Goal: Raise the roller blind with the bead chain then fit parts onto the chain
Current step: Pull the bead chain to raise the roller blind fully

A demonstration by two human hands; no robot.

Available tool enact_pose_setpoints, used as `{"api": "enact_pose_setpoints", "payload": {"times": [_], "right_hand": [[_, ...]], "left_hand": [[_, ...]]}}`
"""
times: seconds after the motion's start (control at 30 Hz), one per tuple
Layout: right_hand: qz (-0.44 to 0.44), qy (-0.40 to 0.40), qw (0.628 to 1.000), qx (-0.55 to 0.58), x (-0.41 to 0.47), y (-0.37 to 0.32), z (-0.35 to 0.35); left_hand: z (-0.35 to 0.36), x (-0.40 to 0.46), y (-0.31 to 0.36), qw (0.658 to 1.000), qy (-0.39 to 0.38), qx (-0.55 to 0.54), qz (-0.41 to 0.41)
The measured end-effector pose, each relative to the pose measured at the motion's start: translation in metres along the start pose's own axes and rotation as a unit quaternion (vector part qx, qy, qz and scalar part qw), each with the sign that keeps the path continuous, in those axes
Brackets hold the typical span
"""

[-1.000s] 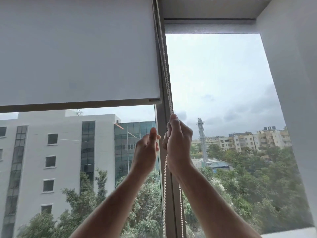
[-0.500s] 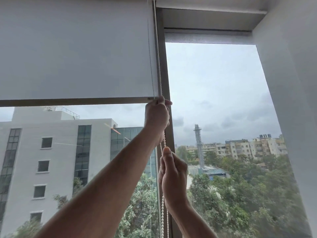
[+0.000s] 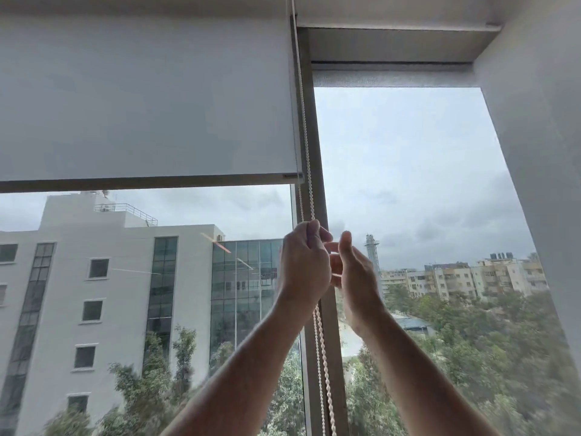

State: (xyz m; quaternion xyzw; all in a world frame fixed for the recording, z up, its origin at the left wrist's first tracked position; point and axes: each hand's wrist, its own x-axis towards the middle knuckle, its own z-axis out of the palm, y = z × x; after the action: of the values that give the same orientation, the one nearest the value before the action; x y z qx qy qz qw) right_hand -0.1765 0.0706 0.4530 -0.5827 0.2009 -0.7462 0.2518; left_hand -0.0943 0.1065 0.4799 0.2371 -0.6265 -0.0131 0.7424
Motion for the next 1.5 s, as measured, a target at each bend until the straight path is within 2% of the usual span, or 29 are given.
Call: {"api": "enact_pose_setpoints", "payload": {"times": [0.2,0.3,0.37,0.5,0.67,0.83,1.0,1.1,1.17,1.27,1.33,1.4,1.5], "right_hand": [[0.099,-0.061,0.979,0.167,0.037,-0.057,0.034],[0.101,-0.064,0.982,0.143,0.053,-0.085,0.056],[0.104,-0.027,0.987,0.122,0.057,-0.094,0.07],[-0.001,0.06,0.996,0.061,0.055,-0.092,0.086],[-0.115,0.08,0.99,-0.001,0.048,-0.09,0.082],[-0.143,0.07,0.987,-0.03,0.026,-0.065,0.068],[-0.176,0.067,0.982,-0.034,0.003,-0.043,0.062],[-0.184,0.064,0.98,-0.031,-0.004,-0.033,0.059],[-0.177,0.074,0.981,-0.035,-0.006,-0.027,0.055],[-0.175,0.073,0.981,-0.028,-0.008,-0.019,0.05],[-0.174,0.064,0.982,-0.022,-0.009,-0.016,0.048],[-0.173,0.048,0.983,-0.039,-0.007,-0.016,0.041],[-0.128,-0.022,0.989,-0.071,0.0,-0.017,0.028]], "left_hand": [[-0.003,-0.035,-0.026,0.999,-0.026,0.02,0.009],[-0.01,-0.044,-0.041,0.999,-0.028,0.012,-0.02],[-0.015,-0.045,-0.045,0.999,-0.03,0.01,-0.026],[-0.023,-0.041,-0.042,0.999,-0.044,-0.008,-0.026],[-0.05,-0.023,-0.048,0.98,-0.138,-0.105,-0.093],[-0.066,0.015,-0.051,0.988,-0.091,-0.016,-0.125],[-0.052,0.048,-0.022,0.996,-0.067,0.022,-0.061],[-0.041,0.065,0.002,0.997,-0.057,0.021,-0.054],[-0.033,0.076,0.019,0.991,-0.084,-0.043,-0.096],[-0.02,0.089,0.044,0.961,-0.136,-0.176,-0.165],[-0.01,0.091,0.054,0.94,-0.151,-0.245,-0.184],[-0.001,0.091,0.056,0.928,-0.14,-0.29,-0.189],[0.005,0.088,0.052,0.938,-0.101,-0.291,-0.157]]}}
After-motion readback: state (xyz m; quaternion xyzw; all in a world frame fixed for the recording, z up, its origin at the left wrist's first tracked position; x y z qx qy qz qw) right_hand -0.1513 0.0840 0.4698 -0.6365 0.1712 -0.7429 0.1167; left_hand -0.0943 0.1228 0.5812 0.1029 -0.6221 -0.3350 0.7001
